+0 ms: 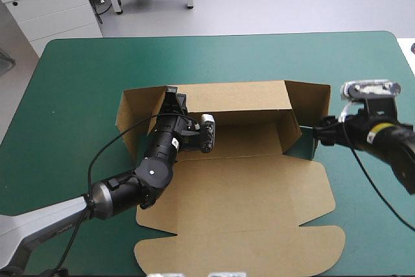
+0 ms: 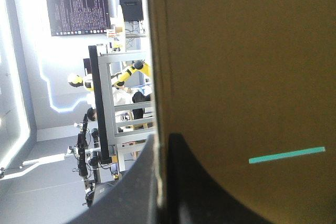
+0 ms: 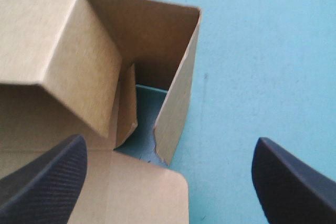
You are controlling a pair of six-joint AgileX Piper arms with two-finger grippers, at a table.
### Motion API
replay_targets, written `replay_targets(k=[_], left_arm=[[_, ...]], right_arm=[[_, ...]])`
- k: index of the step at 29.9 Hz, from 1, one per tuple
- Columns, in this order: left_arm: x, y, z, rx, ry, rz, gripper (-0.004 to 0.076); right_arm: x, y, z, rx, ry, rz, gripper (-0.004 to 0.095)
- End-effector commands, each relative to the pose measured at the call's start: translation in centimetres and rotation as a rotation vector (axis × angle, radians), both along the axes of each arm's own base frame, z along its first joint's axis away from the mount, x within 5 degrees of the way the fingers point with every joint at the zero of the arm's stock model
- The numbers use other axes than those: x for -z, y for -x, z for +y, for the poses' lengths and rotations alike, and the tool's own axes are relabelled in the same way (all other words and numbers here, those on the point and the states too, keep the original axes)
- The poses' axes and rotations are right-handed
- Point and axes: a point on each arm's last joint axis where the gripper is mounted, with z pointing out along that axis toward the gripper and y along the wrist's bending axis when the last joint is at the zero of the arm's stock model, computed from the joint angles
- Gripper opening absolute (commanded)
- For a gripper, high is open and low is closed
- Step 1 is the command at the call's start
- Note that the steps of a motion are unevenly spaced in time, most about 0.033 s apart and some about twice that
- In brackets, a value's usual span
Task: Fold the box
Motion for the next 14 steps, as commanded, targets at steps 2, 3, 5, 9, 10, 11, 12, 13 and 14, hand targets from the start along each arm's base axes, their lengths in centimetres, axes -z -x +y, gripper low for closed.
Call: replay_targets(k=[2, 3, 5, 9, 10, 11, 12, 13, 14], left_arm=[[-2.3, 0.0, 0.5, -0.012, -0.004, -0.116, -0.001], [-2.3, 0.0, 0.5, -0.012, -0.004, -0.116, -0.001], [-2.3, 0.0, 0.5, -0.005, -0.003, -0.113, -0.001], [-2.3, 0.0, 0.4, 0.001, -0.003, -0.11, -0.001], [-2.3, 0.0, 0.4, 0.002, -0.003, -0.109, -0.001], [-2.3, 0.0, 0.4, 0.004, -0.002, -0.108, -0.001], [-2.2, 0.1, 0.3, 0.012, -0.001, -0.104, -0.001], [-2.2, 0.1, 0.3, 0.02, 0.0, -0.1, -0.001], [-2.2, 0.1, 0.2, 0.025, 0.0, -0.097, -0.001]], right_arm=[[-3.9, -4.2, -0.9, 0.048, 0.056, -0.039, 0.0786], [-4.2, -5.0, -1.1, 0.051, 0.061, -0.019, 0.0786], [-4.7, -6.9, -1.8, 0.048, 0.061, 0.025, 0.0786], [-5.4, -10.3, -3.0, 0.017, -0.018, 0.061, 0.0786], [-5.5, -11.1, -3.3, 0.008, -0.042, 0.068, 0.0786], [-5.4, -11.9, -3.6, 0.0, -0.065, 0.082, 0.0786], [-5.2, -12.6, -3.7, -0.009, -0.077, 0.1, 0.0786], [-4.8, -13.5, -3.9, -0.023, -0.087, 0.135, 0.0786], [-4.2, -14.3, -4.0, -0.037, -0.089, 0.175, 0.0786]])
